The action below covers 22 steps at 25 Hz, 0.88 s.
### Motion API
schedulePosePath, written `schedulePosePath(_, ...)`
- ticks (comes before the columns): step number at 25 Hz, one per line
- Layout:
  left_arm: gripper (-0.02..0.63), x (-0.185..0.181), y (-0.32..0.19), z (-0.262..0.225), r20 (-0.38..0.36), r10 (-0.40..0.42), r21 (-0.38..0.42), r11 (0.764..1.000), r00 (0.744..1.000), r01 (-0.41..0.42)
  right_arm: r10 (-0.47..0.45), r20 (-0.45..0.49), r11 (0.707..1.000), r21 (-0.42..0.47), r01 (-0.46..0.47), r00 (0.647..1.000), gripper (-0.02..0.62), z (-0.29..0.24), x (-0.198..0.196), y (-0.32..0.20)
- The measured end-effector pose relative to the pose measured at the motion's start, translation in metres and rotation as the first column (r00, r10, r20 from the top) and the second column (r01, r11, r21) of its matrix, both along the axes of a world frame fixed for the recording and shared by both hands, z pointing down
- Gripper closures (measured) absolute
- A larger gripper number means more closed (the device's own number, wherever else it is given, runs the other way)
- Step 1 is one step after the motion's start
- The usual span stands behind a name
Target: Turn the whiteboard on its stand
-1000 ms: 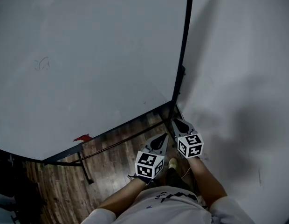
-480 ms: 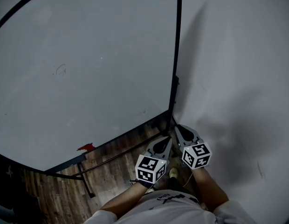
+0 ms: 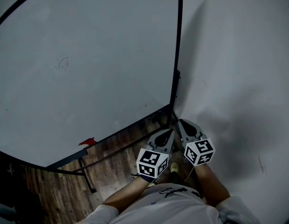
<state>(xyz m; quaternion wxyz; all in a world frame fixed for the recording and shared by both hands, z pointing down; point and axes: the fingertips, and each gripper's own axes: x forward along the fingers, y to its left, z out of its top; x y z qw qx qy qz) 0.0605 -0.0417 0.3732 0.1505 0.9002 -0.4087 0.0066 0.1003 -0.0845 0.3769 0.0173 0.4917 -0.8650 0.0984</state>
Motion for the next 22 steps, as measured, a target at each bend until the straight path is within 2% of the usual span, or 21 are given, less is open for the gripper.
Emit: schedulePosePath(22,0.594,-0.007,-0.015,0.018,0.001,-0.034,-0.023,0.999,0.999,0.034,-0.022,-0.004,1.0,-0.02,0.022,1.0,0.581,0.013,-0.007,-0.011)
